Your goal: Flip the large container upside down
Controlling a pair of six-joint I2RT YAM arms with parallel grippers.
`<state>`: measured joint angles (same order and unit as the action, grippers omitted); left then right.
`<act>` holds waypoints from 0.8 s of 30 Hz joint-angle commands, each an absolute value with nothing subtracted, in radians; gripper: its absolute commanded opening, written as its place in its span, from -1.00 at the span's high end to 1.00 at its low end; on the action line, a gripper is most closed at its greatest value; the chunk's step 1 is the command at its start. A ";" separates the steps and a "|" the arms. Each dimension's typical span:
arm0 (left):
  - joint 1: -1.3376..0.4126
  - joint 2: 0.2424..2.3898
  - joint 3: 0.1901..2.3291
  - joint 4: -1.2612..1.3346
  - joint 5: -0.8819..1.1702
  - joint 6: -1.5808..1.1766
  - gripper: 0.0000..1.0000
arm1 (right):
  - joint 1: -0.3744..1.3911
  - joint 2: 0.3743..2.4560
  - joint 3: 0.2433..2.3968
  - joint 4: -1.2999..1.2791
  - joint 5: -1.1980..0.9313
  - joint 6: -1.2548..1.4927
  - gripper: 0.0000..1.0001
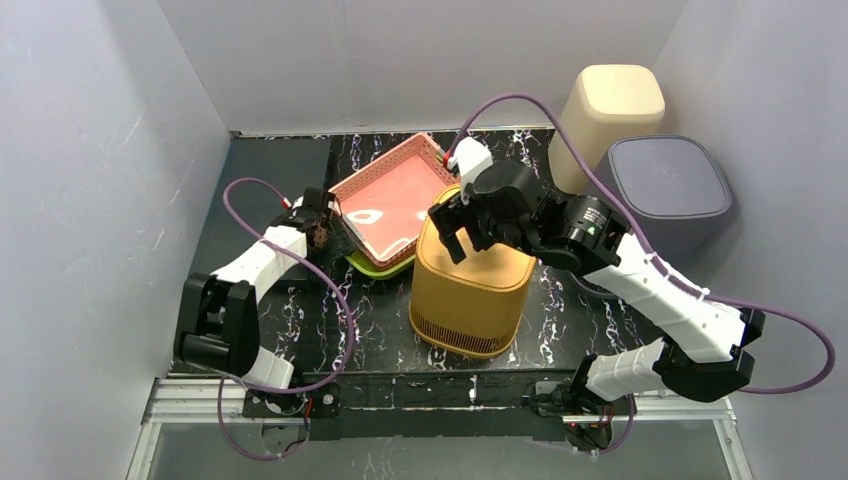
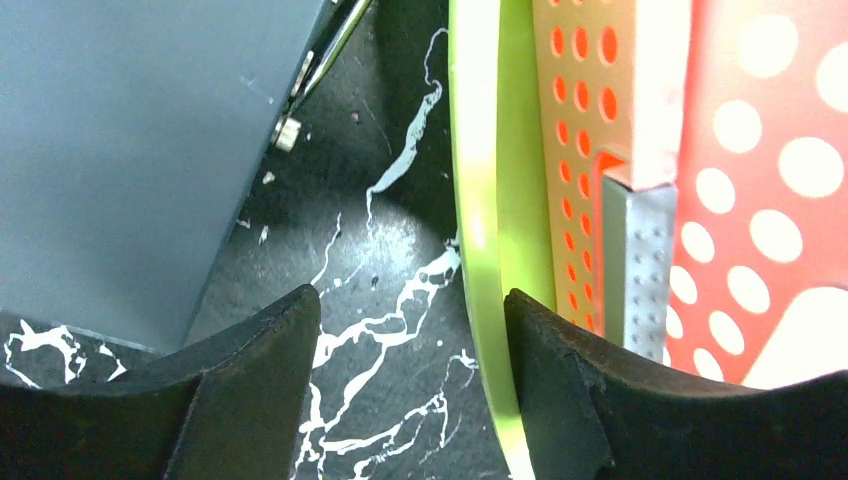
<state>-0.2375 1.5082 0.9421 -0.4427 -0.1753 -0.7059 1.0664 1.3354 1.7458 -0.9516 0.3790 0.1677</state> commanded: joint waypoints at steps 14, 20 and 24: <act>-0.347 1.316 0.778 -0.514 -0.158 -0.929 -0.24 | 1.115 1.127 1.497 -0.807 0.245 -0.211 -0.97; -0.383 1.234 0.725 -0.533 -0.178 -1.022 -0.25 | 1.115 1.022 1.442 -0.676 -0.036 -0.327 -0.97; -0.408 1.173 0.679 -0.536 -0.185 -1.076 -0.25 | 1.114 0.993 1.407 -0.654 -0.121 -0.357 -0.97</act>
<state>-0.3824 1.2419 0.7231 -0.4721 -0.1513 -1.0092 1.1084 1.0355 1.4284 -0.7528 0.0364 -0.2714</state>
